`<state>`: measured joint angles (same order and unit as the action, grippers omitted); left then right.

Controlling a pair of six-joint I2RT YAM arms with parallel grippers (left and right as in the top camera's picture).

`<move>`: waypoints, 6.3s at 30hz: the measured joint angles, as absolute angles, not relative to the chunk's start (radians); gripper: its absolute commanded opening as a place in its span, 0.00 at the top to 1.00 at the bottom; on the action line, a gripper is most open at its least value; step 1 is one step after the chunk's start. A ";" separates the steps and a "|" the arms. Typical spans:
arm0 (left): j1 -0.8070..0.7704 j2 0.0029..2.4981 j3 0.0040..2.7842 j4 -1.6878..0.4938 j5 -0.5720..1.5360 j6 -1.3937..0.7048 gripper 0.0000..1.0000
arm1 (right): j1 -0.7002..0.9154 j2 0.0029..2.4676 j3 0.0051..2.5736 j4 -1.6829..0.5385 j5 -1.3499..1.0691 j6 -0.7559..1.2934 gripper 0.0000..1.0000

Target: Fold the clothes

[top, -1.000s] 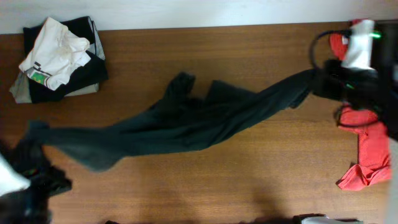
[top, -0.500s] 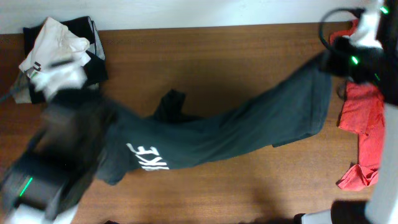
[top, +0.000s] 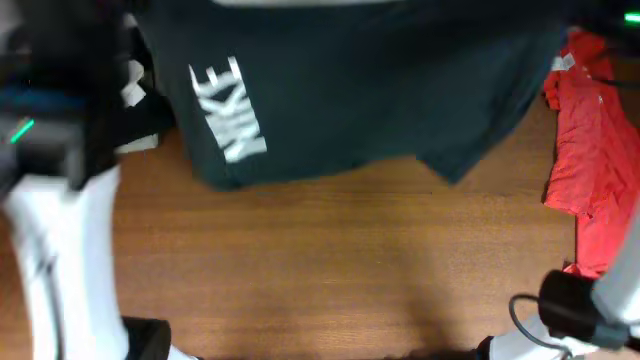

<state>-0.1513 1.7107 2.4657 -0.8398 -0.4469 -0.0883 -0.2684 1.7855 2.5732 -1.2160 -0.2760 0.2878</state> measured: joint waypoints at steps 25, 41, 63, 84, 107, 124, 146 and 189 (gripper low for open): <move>-0.082 1.514 2.244 -1.509 -0.170 -0.218 0.99 | -0.382 1.554 2.360 -1.657 -0.309 0.210 0.96; -0.088 1.977 2.208 -0.777 -0.003 -0.159 0.99 | -0.118 1.912 2.363 -1.037 -0.388 0.334 0.96; 0.092 2.185 2.482 -1.530 0.109 -0.094 0.99 | -0.321 1.931 2.434 -1.690 -0.442 0.168 0.96; -0.123 1.553 2.070 -1.686 0.136 -0.128 0.99 | -0.399 1.464 1.977 -1.690 -0.152 0.207 0.96; -0.155 0.957 1.211 -1.456 0.123 -0.420 0.47 | -0.399 1.171 1.485 -1.507 -0.025 0.289 0.01; -0.155 1.731 1.210 -0.659 0.200 -0.071 0.29 | -0.399 1.481 1.482 -1.399 -0.171 0.258 0.01; -0.147 1.910 1.209 -0.714 0.203 0.094 0.84 | -0.248 1.522 1.482 -1.330 -0.202 0.250 0.05; 0.301 1.909 1.315 -0.972 -0.140 -0.110 0.07 | -0.248 1.522 1.482 -1.300 -0.201 0.250 0.00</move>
